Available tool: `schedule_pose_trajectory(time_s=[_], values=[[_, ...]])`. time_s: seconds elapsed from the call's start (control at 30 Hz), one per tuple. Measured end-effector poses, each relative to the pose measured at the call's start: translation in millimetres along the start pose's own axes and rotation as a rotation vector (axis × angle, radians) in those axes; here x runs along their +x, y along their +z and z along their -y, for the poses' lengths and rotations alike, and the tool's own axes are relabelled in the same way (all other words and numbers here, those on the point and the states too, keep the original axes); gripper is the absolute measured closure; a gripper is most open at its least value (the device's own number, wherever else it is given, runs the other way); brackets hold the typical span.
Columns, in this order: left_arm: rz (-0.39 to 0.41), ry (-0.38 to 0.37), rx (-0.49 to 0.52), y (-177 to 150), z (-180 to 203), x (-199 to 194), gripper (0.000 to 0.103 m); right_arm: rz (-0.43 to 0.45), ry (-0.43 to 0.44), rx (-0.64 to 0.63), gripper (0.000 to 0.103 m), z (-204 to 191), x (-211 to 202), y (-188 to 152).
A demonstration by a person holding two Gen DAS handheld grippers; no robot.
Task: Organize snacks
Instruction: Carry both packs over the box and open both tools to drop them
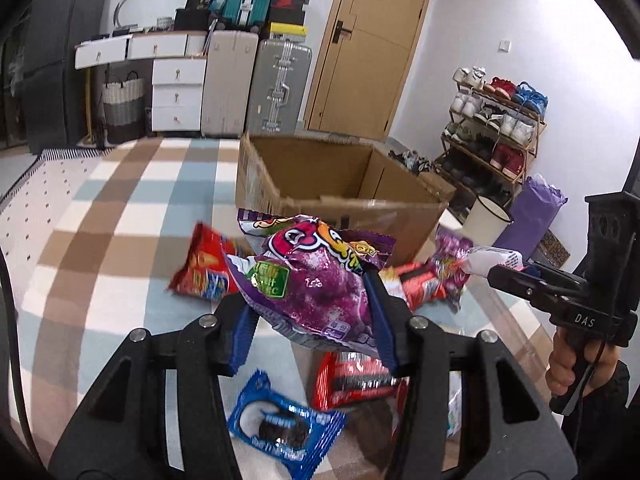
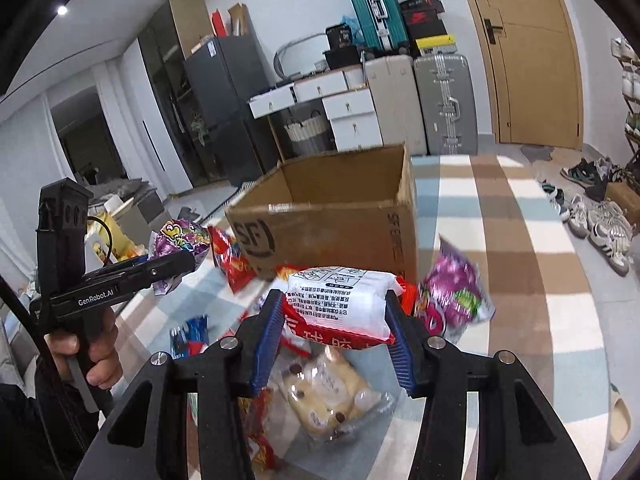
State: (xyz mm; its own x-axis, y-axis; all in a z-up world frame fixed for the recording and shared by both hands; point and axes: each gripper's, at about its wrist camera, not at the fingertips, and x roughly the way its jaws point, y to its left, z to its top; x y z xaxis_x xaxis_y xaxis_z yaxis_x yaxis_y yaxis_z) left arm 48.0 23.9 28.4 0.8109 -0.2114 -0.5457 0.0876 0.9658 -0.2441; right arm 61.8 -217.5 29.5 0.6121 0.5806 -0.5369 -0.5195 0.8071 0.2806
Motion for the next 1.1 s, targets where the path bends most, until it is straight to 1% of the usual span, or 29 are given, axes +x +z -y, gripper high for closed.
schedule_pose_trajectory(time_s=[0.23, 0.5, 0.67, 0.77, 1.1], values=[[0.046, 0.003, 0.01, 32, 11, -9, 0.056, 0.044, 0.015, -0.009, 0.054, -2, -9, 25], [0.066, 0.021, 0.039, 61, 25, -4, 0.056, 0.072, 0.019, -0.009, 0.054, -1, -10, 51], [0.06, 0.031, 0.052, 77, 29, 10, 0.056, 0.076, 0.022, -0.011, 0.054, 0, -4, 65], [0.049, 0.033, 0.053, 84, 28, 25, 0.056, 0.072, 0.023, -0.009, 0.054, 2, 3, 72], [0.001, 0.052, 0.063, 97, 23, 73, 0.056, 0.026, 0.031, 0.01, 0.054, 9, 38, 85]])
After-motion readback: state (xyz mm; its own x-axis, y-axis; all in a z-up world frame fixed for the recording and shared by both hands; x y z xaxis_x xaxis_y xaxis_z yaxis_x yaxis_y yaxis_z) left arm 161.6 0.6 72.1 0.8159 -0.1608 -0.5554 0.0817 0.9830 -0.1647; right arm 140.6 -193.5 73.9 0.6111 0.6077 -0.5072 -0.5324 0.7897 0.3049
